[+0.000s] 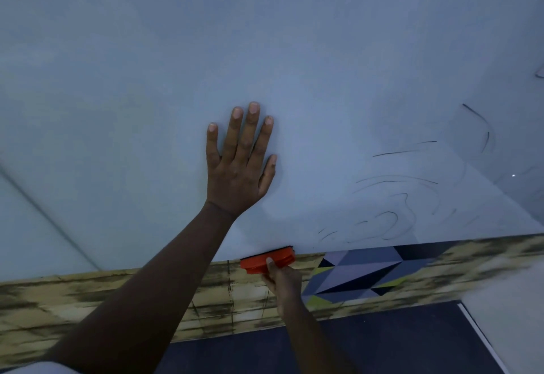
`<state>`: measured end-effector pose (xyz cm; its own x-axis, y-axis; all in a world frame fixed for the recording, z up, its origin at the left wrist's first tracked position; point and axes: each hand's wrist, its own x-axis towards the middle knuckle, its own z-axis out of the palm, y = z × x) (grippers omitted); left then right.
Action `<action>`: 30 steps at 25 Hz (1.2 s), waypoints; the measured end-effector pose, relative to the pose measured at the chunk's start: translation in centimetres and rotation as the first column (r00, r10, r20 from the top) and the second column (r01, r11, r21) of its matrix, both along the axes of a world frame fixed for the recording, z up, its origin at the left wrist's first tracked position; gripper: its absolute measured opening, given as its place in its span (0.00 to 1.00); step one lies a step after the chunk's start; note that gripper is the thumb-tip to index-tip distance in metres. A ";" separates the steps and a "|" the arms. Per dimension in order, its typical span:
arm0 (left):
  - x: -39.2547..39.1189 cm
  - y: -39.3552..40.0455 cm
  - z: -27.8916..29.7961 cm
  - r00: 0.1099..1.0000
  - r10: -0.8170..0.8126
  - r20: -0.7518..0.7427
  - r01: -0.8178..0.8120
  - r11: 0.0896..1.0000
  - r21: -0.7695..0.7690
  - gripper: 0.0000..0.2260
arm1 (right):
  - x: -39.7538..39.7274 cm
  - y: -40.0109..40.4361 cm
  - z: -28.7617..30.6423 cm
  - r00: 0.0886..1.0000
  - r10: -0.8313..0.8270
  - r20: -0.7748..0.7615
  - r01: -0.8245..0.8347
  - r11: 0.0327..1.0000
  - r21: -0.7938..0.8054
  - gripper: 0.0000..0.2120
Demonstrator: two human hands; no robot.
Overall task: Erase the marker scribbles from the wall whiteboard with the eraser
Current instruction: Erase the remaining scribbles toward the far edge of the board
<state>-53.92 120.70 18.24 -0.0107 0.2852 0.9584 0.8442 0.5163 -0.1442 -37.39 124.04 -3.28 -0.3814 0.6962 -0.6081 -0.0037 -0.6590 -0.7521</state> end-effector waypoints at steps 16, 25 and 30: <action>1.3 0.5 -1.8 0.996 0.014 0.085 -0.016 1.000 0.017 0.32 | 3.0 4.4 11.7 0.923 -0.349 -0.164 0.358 0.933 0.027 0.12; 6.8 5.4 -2.0 0.909 -0.075 0.409 -0.016 0.976 0.215 0.32 | 6.8 10.5 5.1 0.904 -0.401 -0.145 0.357 0.898 -0.256 0.21; 6.4 4.6 -2.8 0.907 -0.016 0.421 -0.055 0.986 0.155 0.30 | 9.0 13.1 2.3 0.889 -0.444 -0.111 0.392 0.865 -0.314 0.25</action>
<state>-47.48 125.30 15.49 -0.4255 0.1249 0.8963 0.7977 0.5196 0.3063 -28.35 137.10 -0.93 -0.2091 0.6281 -0.7495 -0.4391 -0.7451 -0.5020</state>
